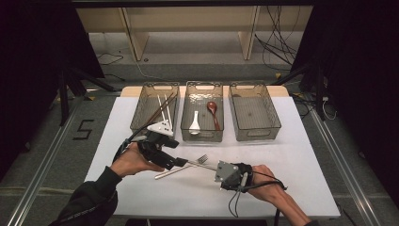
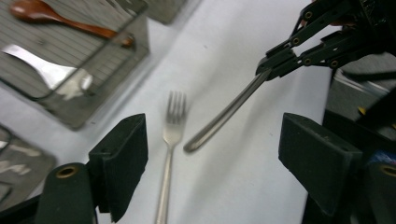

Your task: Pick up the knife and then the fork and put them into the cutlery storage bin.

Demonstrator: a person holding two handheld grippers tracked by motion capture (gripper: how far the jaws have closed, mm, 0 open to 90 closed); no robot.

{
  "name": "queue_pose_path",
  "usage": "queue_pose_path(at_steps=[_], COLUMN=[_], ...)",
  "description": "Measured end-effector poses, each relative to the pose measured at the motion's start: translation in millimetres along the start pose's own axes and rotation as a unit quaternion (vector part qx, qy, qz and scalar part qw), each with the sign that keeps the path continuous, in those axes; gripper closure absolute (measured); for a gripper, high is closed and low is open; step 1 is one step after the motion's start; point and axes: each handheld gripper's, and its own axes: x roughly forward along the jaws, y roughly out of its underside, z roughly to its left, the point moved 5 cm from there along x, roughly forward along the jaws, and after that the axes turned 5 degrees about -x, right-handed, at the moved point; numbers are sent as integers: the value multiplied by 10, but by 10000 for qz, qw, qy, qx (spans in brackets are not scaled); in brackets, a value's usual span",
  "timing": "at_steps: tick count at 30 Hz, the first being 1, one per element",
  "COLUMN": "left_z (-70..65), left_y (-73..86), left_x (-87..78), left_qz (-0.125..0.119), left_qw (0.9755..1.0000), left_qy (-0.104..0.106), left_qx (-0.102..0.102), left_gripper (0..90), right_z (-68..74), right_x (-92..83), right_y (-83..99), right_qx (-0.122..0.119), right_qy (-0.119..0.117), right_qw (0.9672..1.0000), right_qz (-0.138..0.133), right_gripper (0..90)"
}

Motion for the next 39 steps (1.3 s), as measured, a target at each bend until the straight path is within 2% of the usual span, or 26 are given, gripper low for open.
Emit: queue_pose_path(at_steps=[3,6,8,11,15,18,22,23,25,27,30,32,34,39], left_z=[42,104,146,202,247,274,286,284,273,254,230,213,206,204], left_y=[66,177,261,360,424,480,537,551,576,591,607,625,644,647], left_x=[-38,-81,-109,-166,-240,-246,-243,-242,-232,-221,-205,-194,-182,-206], left_qz=[-310,-564,-714,-962,-1318,-1350,-1397,-1370,-1313,-1326,-1294,-1262,-1203,-1319], left_qw=[9993,9973,9952,9909,9842,9820,9802,9810,9821,9825,9832,9838,9849,9829], left_qy=[-185,-353,-483,-661,-852,-1080,-1172,-1164,-1168,-1140,-1140,-1114,-1096,-1123], left_qx=[-120,-316,-470,-675,-824,-764,-767,-729,-671,-637,-599,-611,-590,-626], left_gripper=[217,218,213,199,194,188,178,175,161,161,160,160,159,158], right_z=[-123,-245,-346,-517,-775,-955,-1170,-1222,-1320,-1414,-1568,-1665,-1747,-1922], right_x=[-31,-56,-81,-117,-142,-144,-144,-142,-137,-132,-113,-92,-58,57], right_y=[84,153,207,287,410,500,599,619,652,671,700,717,729,776], right_qx=[186,677,897,1302,1998,2416,2831,2904,2971,3175,3367,3433,3574,3820], right_qy=[46,168,229,353,507,629,742,782,856,879,961,995,1010,1063], right_qw=[9998,9976,9957,9908,9785,9683,9562,9537,9510,9442,9366,9337,9281,9172], right_qz=[24,-47,-83,-144,-76,-22,-12,6,39,33,139,195,261,386], right_gripper=[890,891,891,891,890,890,890,890,890,890,890,890,890,890])
